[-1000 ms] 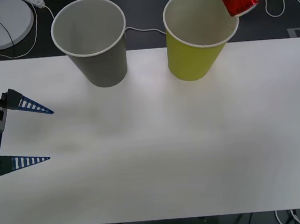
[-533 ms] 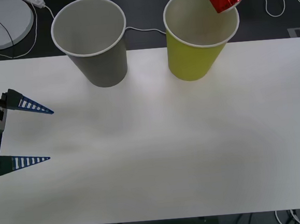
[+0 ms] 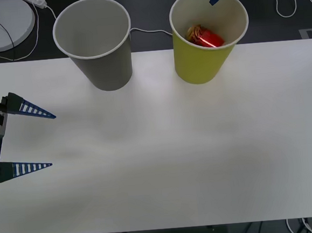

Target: Put the can into the green bin and the plastic bottle into the gray bin

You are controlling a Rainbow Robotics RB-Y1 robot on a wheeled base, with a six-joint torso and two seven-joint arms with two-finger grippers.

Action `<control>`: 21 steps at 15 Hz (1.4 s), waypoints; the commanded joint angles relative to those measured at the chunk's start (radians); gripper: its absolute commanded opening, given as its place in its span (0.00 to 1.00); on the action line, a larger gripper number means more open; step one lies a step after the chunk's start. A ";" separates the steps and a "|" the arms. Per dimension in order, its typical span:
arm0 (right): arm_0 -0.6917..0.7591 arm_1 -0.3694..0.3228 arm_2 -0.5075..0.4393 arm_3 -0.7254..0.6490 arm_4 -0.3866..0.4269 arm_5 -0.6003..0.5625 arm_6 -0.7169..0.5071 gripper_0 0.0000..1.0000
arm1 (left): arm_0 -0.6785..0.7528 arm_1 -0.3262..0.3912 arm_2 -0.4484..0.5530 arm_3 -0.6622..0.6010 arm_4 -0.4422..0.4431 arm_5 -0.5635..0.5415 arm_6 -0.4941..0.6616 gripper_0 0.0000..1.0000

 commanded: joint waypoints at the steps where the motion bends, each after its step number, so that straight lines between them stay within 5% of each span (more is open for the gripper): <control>1: -0.001 -0.015 -0.020 -0.009 -0.006 -0.035 0.014 1.00 | 0.000 0.000 0.000 0.000 0.000 0.000 0.000 1.00; 5: 0.040 -0.057 -0.141 -0.075 -0.039 -0.066 0.055 1.00 | 0.000 0.000 0.000 0.000 0.000 0.000 0.000 1.00; 11: 0.317 -0.167 -0.335 -0.361 -0.171 -0.066 0.115 1.00 | 0.000 0.000 0.000 0.000 0.000 0.000 0.000 1.00; 21: 0.820 -0.219 -0.690 -0.621 -0.360 -0.066 0.554 1.00 | 0.000 0.000 0.000 0.000 0.000 0.000 0.000 1.00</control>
